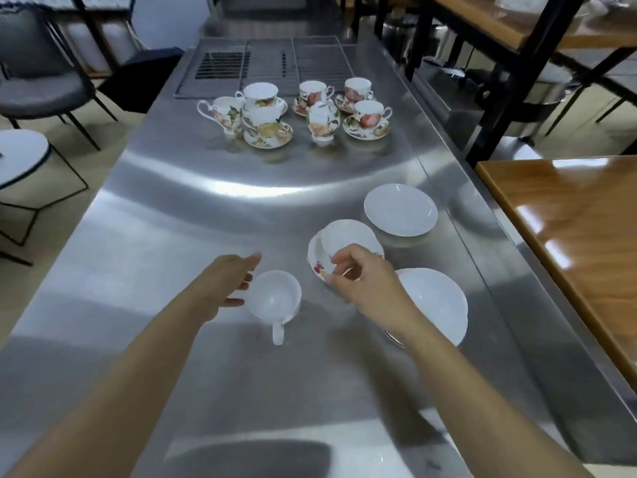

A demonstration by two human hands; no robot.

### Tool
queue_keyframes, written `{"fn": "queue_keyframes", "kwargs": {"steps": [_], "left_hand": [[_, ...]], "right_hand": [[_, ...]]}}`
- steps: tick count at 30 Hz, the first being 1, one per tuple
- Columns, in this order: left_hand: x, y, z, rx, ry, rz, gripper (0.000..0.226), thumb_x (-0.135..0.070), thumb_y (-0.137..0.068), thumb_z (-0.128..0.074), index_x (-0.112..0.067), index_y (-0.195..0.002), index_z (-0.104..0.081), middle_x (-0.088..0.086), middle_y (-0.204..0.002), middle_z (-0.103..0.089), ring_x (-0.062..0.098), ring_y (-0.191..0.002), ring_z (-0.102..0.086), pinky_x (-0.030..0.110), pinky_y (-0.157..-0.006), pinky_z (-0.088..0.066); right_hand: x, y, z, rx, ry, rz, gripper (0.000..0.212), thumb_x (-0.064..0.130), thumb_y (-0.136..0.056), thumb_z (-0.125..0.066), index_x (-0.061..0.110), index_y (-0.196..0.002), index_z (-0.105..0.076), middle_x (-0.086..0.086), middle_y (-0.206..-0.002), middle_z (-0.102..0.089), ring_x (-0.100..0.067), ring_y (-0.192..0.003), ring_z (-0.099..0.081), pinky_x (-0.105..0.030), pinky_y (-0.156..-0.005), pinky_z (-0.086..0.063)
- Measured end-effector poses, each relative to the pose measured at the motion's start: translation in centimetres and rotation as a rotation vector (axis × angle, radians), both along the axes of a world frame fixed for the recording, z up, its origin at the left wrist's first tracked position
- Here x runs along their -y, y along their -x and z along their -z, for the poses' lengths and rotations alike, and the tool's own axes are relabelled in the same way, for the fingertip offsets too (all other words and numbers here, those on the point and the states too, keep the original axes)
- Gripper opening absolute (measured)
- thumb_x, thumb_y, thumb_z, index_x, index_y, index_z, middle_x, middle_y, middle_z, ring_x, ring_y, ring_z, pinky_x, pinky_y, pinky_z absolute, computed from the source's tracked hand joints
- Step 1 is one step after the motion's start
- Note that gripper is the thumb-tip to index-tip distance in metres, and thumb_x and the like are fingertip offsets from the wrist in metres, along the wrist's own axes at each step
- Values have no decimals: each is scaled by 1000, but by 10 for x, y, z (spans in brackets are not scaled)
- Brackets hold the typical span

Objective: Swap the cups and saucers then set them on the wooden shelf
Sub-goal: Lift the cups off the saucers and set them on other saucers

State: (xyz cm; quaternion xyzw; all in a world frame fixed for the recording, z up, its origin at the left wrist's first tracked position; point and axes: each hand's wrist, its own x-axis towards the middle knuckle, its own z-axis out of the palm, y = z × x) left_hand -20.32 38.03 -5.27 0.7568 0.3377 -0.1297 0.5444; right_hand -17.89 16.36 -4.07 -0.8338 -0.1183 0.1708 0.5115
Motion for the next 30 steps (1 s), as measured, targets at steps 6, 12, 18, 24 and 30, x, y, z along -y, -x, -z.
{"fn": "queue_keyframes", "kwargs": {"steps": [6,12,18,24,30], "left_hand": [[2,20,18,5,217,-93,37,-47,-94,-46,-15,-111,-55,2,-111,-57,25,-109,-53,48,-88,-50],[4,34,28,50,451,-224,33,-46,-92,-52,-15,-98,-62,3,-99,-59,26,-98,-58,44,-71,-56],[8,32,22,108,398,-256,38,-41,-94,-50,-6,-102,-62,11,-103,-59,32,-92,-62,47,-75,-58],[12,17,-17,187,349,-200,35,-37,-97,-46,-6,-100,-62,10,-104,-62,32,-94,-62,52,-80,-56],[37,-31,-66,336,385,-55,31,-31,-99,-43,-10,-94,-66,10,-105,-64,28,-94,-63,42,-72,-58]], "right_hand": [[-40,1,39,-42,316,-341,59,17,-79,-69,9,-131,-40,-7,-118,-48,-16,-95,-46,-31,-81,-43],[-58,4,48,-13,303,-322,67,26,-62,-78,11,-119,-46,-5,-107,-55,-22,-92,-56,-38,-74,-52],[-60,8,50,-13,237,-296,64,26,-69,-76,11,-122,-43,-6,-119,-55,-24,-103,-56,-42,-86,-51],[-38,-6,9,9,80,-236,58,18,-73,-79,22,-119,-44,6,-107,-55,-15,-92,-57,-21,-76,-44],[3,-45,-41,-5,-65,-18,57,7,-68,-80,24,-113,-50,13,-97,-56,-9,-85,-56,-20,-65,-44]]}}
